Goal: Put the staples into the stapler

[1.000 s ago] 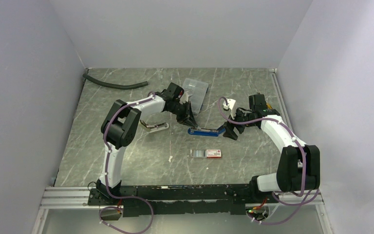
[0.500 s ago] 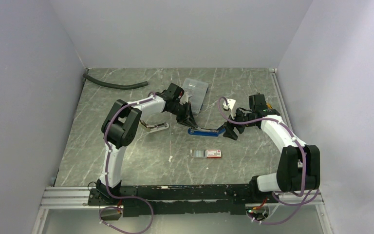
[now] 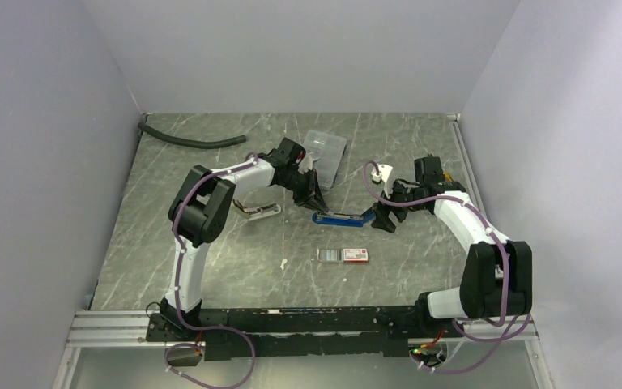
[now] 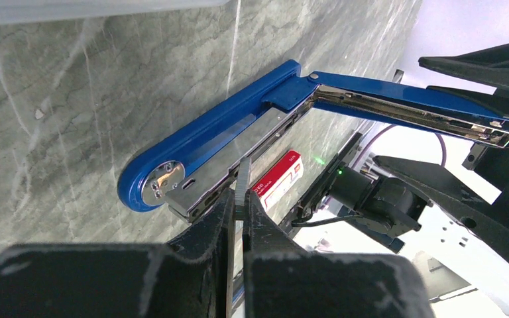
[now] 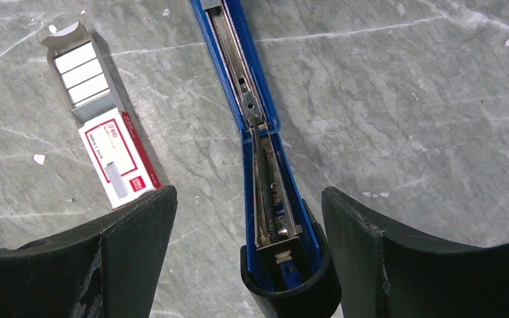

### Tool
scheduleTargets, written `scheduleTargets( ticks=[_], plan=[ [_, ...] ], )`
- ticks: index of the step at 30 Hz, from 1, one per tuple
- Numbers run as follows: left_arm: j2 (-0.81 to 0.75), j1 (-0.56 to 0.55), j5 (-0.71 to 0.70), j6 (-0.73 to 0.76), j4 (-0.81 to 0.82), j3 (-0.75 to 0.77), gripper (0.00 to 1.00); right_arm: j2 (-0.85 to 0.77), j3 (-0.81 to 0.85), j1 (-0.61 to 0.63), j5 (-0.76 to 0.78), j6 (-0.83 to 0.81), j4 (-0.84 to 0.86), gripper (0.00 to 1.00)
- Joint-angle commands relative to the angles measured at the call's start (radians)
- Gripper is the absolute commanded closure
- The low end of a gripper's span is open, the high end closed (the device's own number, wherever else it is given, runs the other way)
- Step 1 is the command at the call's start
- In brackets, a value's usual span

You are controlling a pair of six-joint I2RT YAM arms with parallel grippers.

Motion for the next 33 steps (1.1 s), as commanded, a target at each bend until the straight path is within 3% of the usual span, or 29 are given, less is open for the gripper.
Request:
scheduleTargets(
  ticks=[1, 33],
  plan=[
    [-0.037, 0.006, 0.020, -0.015, 0.012, 0.030, 0.97, 0.003, 0.022, -0.004, -0.031, -0.019, -0.004, 0.16],
    [-0.017, 0.003, 0.025, 0.052, -0.025, 0.084, 0.97, 0.015, 0.028, -0.004, -0.033, -0.027, -0.015, 0.15]
  ],
)
